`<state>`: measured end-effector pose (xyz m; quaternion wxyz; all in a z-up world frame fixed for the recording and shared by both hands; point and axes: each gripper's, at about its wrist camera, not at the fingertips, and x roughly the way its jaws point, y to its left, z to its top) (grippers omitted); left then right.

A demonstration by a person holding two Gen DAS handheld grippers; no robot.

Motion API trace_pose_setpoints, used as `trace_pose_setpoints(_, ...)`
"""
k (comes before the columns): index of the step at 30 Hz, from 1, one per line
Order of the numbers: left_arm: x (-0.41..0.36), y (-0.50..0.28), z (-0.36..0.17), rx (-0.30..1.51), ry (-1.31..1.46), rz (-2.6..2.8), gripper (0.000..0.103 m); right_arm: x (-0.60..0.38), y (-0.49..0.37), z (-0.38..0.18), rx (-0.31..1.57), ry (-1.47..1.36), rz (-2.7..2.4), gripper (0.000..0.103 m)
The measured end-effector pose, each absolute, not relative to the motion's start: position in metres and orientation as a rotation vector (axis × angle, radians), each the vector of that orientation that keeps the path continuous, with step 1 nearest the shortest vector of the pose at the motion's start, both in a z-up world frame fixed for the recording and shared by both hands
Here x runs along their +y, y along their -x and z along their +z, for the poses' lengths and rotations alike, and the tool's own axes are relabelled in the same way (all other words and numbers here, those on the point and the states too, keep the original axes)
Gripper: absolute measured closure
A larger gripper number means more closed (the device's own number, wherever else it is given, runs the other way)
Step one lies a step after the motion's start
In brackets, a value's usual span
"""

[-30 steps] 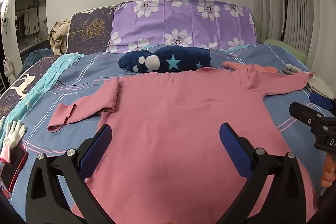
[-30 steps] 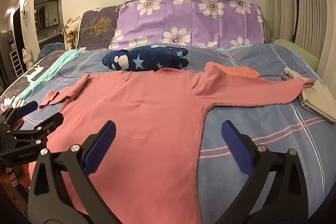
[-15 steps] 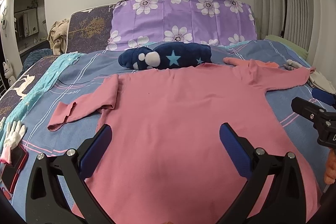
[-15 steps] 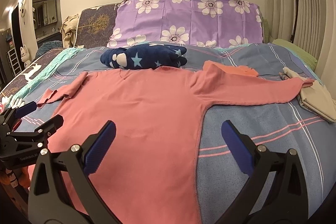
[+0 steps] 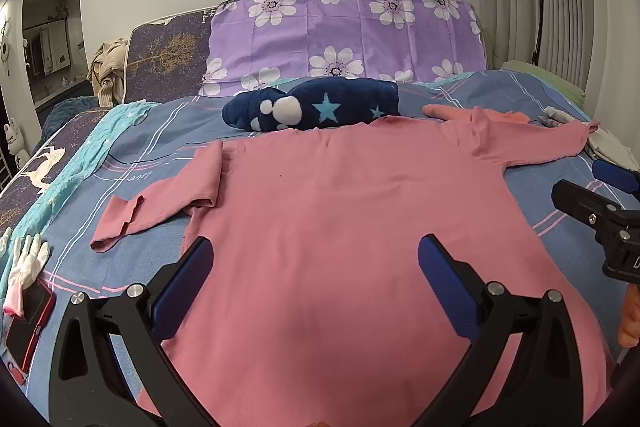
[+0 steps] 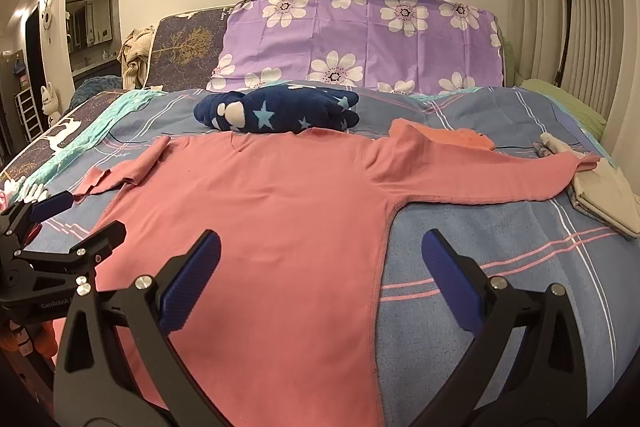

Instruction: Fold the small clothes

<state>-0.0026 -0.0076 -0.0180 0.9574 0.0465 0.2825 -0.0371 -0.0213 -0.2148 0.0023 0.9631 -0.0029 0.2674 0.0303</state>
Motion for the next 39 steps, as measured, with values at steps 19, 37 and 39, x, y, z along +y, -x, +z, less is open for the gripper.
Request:
trace_pose_setpoints(19,-0.008,-0.002,-0.022,0.595,-0.106,-0.082,0.001,-0.208,0.018,-0.001,0.556,0.038,0.059,0.002)
trace_pose_setpoints(37,0.003,-0.009,-0.029,0.644,-0.081,-0.113,0.001,-0.201,0.011,-0.003,0.573,0.064,0.056,0.002)
trace_pose_setpoints(39,0.005,-0.009,-0.029,0.643,-0.079,-0.109,0.001,-0.2,0.011,-0.003,0.57,0.069,0.056,0.002)
